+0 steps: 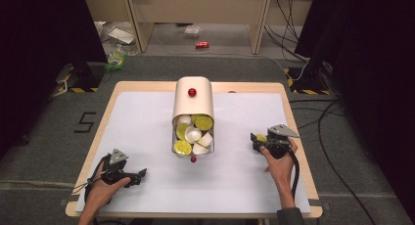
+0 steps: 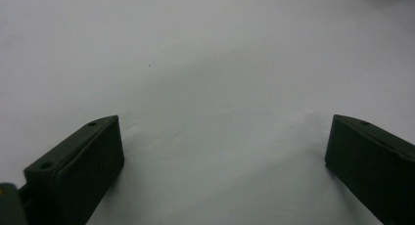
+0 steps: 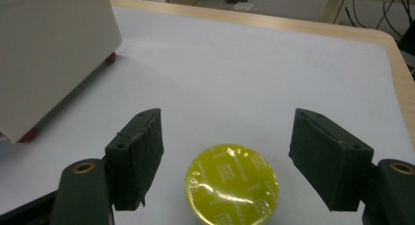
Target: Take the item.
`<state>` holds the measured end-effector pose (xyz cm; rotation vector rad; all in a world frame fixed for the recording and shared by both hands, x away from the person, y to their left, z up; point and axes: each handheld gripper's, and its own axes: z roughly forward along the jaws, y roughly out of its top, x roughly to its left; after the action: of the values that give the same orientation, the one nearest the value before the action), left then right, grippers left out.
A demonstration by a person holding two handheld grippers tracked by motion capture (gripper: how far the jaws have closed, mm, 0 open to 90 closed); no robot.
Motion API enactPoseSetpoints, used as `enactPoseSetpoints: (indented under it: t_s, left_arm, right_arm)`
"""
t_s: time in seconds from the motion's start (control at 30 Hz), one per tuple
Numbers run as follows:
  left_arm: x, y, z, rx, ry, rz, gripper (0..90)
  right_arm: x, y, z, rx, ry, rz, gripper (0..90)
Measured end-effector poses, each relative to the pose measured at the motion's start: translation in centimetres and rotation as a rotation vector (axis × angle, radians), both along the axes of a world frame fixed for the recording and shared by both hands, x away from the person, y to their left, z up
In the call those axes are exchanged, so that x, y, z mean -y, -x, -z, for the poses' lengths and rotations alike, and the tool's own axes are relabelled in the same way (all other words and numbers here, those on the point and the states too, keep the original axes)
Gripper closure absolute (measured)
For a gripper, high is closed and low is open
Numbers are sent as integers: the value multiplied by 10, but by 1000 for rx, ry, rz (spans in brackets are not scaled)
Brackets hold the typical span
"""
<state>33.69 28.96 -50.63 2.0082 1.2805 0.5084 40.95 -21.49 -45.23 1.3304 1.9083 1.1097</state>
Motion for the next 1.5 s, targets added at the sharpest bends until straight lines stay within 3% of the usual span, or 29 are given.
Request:
enactPoseSetpoints:
  t_s: [0.6,1.07,1.5]
  left_arm:
    - [0,0,0,0,1,0,2]
    - [0,0,0,1,5,-1,3]
    - [0,0,0,-1,2,0,1]
  right_arm:
    - [-27,24,-28,84,-28,-97,287]
    - [-45,36,-36,104,-43,-154,287]
    - [-46,44,-38,114,-50,-170,288]
